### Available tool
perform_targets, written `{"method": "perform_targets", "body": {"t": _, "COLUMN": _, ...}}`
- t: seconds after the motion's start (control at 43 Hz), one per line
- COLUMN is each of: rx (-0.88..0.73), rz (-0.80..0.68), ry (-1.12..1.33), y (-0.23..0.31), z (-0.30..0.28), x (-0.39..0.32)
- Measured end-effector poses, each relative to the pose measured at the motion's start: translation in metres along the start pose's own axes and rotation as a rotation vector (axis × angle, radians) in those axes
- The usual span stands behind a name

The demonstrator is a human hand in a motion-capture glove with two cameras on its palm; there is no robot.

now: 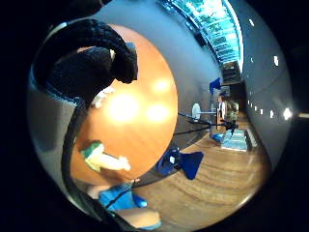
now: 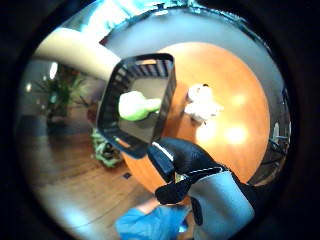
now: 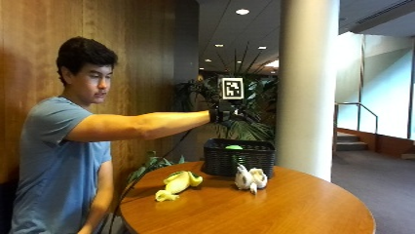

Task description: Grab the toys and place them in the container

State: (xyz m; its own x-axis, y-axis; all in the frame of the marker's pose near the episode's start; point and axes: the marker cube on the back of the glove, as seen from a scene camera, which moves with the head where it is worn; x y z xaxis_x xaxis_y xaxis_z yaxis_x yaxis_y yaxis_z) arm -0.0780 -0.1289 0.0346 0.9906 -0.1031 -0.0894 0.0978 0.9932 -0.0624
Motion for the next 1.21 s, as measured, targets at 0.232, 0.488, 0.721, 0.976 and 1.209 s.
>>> {"method": "perform_targets", "body": {"t": 0.232, "rx": -0.08, "rz": -0.106, "ry": 0.084, "y": -0.018, "z": 0.057, "x": 0.025}}
{"method": "perform_targets", "body": {"t": 0.488, "rx": -0.183, "rz": -0.144, "ry": 0.082, "y": -0.036, "z": 0.13, "x": 0.019}}
{"method": "perform_targets", "body": {"t": 0.721, "rx": -0.287, "rz": -0.128, "ry": 0.037, "y": -0.047, "z": 0.192, "x": 0.005}}
{"method": "perform_targets", "body": {"t": 0.976, "rx": -0.362, "rz": -0.143, "ry": -0.036, "y": -0.047, "z": 0.238, "x": 0.005}}
{"method": "perform_targets", "body": {"t": 1.209, "rx": -0.298, "rz": -0.111, "ry": -0.142, "y": -0.05, "z": 0.243, "x": 0.012}}
